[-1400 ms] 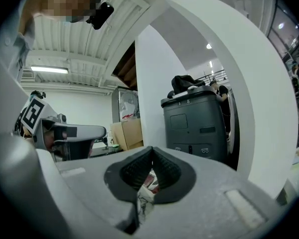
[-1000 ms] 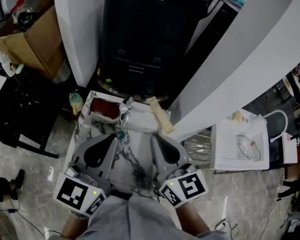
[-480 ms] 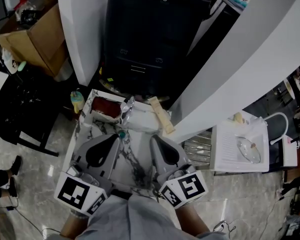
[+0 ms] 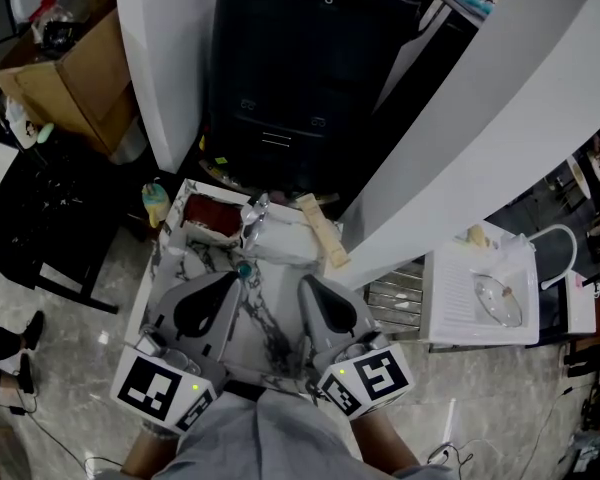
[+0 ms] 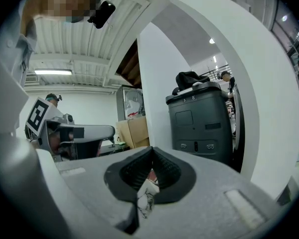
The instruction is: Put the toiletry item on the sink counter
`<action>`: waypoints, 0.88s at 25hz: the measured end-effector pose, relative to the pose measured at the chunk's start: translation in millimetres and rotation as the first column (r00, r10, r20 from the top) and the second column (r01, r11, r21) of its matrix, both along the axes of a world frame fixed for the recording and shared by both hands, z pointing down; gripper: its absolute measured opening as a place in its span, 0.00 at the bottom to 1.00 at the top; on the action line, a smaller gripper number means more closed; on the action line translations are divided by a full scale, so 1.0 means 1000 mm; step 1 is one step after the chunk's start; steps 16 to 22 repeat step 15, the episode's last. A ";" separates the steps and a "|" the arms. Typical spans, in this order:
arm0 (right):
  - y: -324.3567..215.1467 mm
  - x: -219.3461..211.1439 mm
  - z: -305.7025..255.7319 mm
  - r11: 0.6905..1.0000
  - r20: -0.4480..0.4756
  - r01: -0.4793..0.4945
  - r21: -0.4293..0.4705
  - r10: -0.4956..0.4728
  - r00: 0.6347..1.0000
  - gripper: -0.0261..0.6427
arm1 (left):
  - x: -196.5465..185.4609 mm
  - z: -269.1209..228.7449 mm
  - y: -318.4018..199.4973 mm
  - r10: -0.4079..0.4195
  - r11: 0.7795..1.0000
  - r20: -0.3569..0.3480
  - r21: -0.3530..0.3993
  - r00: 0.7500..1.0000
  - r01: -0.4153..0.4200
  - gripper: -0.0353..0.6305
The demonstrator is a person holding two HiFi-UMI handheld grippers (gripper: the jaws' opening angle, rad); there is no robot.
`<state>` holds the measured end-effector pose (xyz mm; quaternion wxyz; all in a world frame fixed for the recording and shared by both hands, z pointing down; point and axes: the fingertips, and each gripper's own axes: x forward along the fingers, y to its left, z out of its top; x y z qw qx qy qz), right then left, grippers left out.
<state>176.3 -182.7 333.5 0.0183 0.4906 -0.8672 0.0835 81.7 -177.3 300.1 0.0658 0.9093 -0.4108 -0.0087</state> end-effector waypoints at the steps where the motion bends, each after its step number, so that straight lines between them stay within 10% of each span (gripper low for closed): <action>1: 0.000 0.000 0.001 1.000 0.001 0.002 -0.003 -0.002 1.000 0.04 | 0.000 0.000 0.001 0.000 1.000 0.001 -0.002 1.000 0.000 0.06; 22: 0.004 -0.004 0.009 0.999 -0.010 0.020 -0.031 -0.020 1.000 0.04 | 0.003 0.004 0.005 0.012 1.000 0.017 -0.006 1.000 -0.012 0.06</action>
